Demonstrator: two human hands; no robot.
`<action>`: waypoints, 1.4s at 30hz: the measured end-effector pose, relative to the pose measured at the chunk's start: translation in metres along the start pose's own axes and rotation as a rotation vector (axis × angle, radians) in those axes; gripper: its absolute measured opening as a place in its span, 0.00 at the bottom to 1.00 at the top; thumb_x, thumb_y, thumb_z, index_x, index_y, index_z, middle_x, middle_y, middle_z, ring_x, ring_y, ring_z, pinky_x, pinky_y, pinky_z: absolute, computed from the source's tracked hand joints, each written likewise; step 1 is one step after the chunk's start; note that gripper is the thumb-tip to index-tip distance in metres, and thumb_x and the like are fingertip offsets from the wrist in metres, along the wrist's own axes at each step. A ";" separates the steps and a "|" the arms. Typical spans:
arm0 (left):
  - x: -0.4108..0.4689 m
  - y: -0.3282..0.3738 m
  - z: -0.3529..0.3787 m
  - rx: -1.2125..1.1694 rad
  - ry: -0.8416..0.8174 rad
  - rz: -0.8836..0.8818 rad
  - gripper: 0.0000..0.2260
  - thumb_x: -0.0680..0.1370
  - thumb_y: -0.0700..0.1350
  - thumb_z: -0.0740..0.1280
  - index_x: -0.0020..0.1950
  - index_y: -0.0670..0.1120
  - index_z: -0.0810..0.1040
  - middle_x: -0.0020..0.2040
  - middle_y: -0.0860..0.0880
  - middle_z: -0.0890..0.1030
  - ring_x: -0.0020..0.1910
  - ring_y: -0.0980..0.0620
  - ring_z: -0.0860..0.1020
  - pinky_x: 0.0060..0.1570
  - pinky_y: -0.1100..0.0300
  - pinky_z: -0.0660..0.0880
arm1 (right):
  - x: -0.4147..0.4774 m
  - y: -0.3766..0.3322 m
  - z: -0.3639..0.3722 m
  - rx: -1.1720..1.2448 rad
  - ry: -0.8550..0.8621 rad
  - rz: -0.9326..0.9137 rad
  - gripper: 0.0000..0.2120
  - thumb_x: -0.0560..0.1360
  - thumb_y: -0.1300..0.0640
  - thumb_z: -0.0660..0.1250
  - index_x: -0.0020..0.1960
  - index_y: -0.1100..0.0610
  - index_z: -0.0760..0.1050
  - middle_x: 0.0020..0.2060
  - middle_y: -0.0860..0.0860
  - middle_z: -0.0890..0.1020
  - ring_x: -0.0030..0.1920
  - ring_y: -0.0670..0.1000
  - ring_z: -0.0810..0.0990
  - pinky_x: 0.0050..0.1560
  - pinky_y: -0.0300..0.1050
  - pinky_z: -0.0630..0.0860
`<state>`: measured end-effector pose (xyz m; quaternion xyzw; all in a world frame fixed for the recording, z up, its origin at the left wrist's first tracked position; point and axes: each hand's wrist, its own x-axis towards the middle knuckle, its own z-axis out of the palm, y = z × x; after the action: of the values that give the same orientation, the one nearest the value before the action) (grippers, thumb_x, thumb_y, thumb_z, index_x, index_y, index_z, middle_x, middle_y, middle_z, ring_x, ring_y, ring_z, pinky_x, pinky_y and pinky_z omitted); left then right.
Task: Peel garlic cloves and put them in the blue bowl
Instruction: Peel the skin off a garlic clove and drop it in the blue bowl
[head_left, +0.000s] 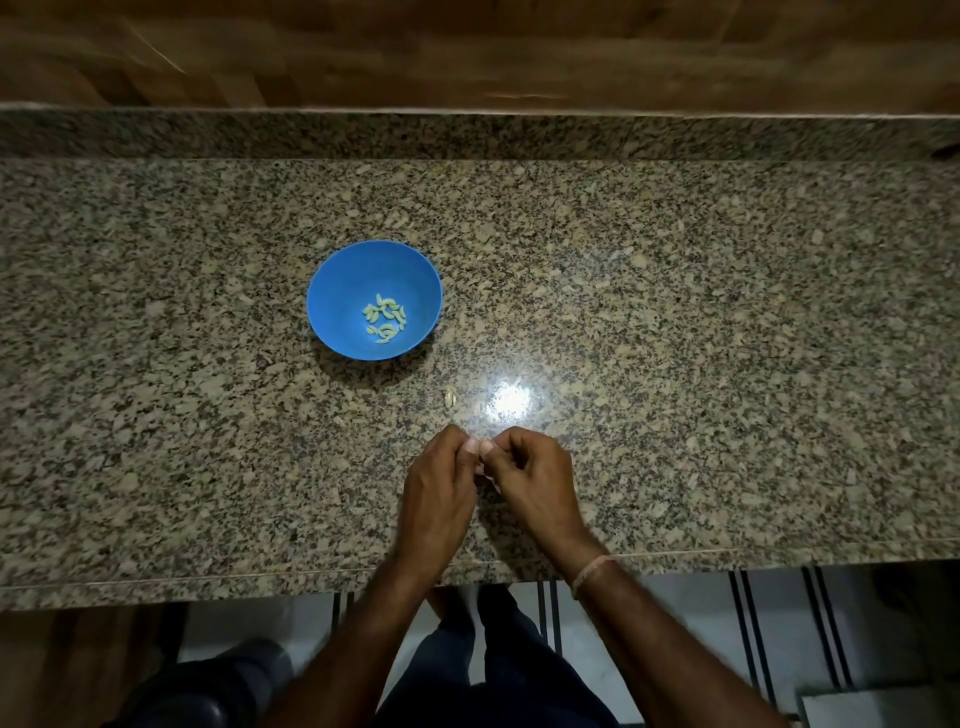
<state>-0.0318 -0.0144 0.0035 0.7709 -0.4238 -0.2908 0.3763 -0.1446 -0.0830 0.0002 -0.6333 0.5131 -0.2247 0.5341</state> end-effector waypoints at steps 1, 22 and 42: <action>0.000 0.000 0.001 0.010 -0.019 0.013 0.12 0.87 0.50 0.57 0.44 0.48 0.67 0.37 0.54 0.70 0.35 0.58 0.68 0.33 0.65 0.62 | 0.000 0.000 0.000 -0.033 0.005 -0.009 0.16 0.80 0.52 0.72 0.35 0.55 0.77 0.29 0.52 0.79 0.32 0.53 0.77 0.35 0.49 0.76; 0.007 -0.006 -0.011 -0.449 -0.141 -0.247 0.05 0.82 0.39 0.69 0.46 0.46 0.80 0.42 0.43 0.83 0.43 0.45 0.82 0.46 0.53 0.80 | -0.002 -0.001 0.001 0.073 -0.113 0.143 0.18 0.84 0.51 0.64 0.36 0.52 0.74 0.29 0.43 0.75 0.33 0.44 0.71 0.38 0.44 0.69; 0.002 -0.004 -0.009 -0.318 -0.041 -0.330 0.14 0.86 0.50 0.62 0.45 0.46 0.80 0.36 0.48 0.81 0.35 0.47 0.78 0.35 0.49 0.74 | -0.002 -0.007 -0.005 0.020 -0.072 -0.063 0.06 0.80 0.59 0.71 0.44 0.56 0.82 0.35 0.46 0.83 0.36 0.42 0.81 0.38 0.33 0.74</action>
<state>-0.0223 -0.0121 0.0046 0.7546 -0.2483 -0.4269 0.4320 -0.1466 -0.0842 0.0083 -0.6513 0.4711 -0.2237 0.5512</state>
